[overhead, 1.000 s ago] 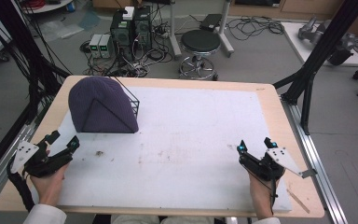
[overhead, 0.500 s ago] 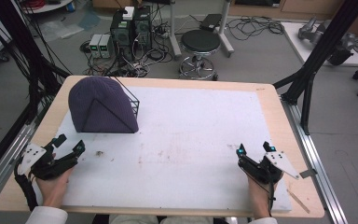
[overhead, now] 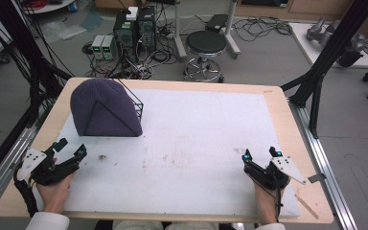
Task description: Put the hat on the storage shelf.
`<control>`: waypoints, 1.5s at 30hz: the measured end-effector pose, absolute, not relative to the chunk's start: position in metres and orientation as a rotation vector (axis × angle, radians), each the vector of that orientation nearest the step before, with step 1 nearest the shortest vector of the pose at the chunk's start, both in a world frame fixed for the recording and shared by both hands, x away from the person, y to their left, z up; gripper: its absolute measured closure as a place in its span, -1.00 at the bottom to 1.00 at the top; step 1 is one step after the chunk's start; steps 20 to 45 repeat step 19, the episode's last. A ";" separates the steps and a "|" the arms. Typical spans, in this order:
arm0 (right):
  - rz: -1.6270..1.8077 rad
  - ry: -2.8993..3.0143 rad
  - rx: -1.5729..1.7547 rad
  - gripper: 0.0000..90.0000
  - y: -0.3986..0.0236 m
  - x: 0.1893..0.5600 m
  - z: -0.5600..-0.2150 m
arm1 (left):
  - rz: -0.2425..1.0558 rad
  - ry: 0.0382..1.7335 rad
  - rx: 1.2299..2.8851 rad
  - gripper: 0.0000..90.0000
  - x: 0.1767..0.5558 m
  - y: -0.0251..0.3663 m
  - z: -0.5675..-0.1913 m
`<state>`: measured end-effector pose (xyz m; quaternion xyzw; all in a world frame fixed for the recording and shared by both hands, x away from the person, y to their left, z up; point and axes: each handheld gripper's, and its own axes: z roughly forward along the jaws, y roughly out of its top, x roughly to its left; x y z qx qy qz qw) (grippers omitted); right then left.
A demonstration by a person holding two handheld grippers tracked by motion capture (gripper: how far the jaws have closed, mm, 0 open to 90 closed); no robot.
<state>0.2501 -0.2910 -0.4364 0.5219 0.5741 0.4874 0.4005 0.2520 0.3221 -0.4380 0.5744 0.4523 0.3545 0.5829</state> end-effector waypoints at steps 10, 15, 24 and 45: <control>1.238 1.470 1.332 -0.73 -0.291 0.250 -0.438 | 0.815 1.047 1.354 -0.49 0.253 0.319 -0.439; 1.242 1.476 1.328 -0.73 -0.291 0.251 -0.439 | 0.815 1.046 1.357 -0.49 0.253 0.319 -0.439; 1.243 1.476 1.328 -0.73 -0.292 0.251 -0.439 | 0.819 1.043 1.364 -0.49 0.253 0.318 -0.439; 1.243 1.476 1.328 -0.73 -0.292 0.251 -0.439 | 0.819 1.043 1.364 -0.49 0.253 0.318 -0.439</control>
